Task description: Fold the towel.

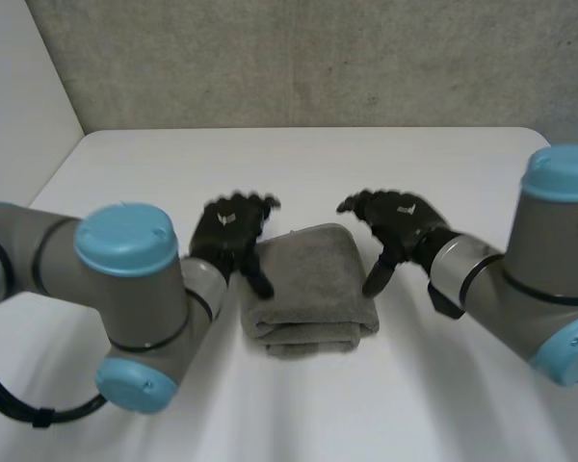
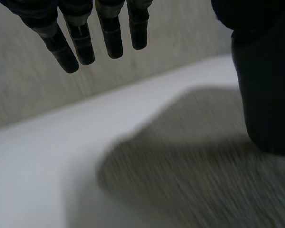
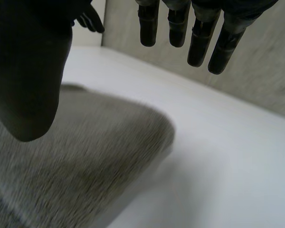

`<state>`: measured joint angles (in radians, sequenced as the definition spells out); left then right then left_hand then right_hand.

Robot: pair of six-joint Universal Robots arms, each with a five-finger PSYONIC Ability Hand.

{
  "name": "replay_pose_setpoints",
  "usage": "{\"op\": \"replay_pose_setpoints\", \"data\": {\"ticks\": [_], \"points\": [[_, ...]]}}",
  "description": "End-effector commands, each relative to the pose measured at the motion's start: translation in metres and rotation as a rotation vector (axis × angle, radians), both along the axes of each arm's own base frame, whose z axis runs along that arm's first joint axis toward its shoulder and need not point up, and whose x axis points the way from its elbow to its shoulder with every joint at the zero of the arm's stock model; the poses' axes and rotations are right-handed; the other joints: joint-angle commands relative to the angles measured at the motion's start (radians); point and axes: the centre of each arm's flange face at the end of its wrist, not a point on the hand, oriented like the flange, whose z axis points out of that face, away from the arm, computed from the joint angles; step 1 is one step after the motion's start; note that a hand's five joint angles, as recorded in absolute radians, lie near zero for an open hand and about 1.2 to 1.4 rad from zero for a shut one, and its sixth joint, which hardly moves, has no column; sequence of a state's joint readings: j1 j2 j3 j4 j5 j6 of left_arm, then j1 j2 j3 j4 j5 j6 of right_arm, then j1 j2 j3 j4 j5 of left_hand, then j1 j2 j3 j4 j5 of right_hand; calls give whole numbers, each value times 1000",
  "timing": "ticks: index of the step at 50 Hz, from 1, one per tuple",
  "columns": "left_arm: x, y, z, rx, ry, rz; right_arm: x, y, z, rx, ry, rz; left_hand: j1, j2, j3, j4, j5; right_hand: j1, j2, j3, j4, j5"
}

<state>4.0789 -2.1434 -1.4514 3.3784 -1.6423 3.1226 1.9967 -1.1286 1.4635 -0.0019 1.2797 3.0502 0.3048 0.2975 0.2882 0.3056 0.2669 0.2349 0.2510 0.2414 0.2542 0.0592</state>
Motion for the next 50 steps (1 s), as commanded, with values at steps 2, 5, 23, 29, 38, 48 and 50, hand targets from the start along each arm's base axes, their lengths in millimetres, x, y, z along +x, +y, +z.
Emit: {"op": "replay_pose_setpoints", "data": {"ticks": [2, 5, 23, 29, 38, 48, 50], "points": [[7, 15, -35, 126, -98, -6, 9, -6, -63, 127, 71, 18, -82, -75, -66, -83, -219, -60, -77, -67, -80, -59], [6, 15, -32, 122, -95, -6, 10, -7, -67, 136, 77, 15, -85, -78, -69, -86, -222, -60, -77, -67, -80, -59], [43, 2, 159, -156, 119, 97, -20, -14, 123, -312, -113, -225, -112, -105, -95, -113, -248, -60, -77, -67, -80, -59], [62, 2, 181, -155, 124, 159, -30, -13, 127, -311, -70, -293, -112, -105, -95, -113, -248, -60, -77, -67, -80, -59], [74, 7, 179, -87, 107, 201, -31, -9, 127, -304, -42, -282, -112, -105, -95, -113, -248, -60, -77, -67, -80, -59], [74, 6, 178, -85, 101, 197, -29, -6, 124, -297, -37, -275, -112, -105, -95, -113, -248, -60, -77, -67, -80, -59], [74, 6, 179, -86, 103, 196, -27, -5, 123, -298, -36, -269, -112, -105, -95, -113, -248, -60, -77, -67, -80, -59]]}}
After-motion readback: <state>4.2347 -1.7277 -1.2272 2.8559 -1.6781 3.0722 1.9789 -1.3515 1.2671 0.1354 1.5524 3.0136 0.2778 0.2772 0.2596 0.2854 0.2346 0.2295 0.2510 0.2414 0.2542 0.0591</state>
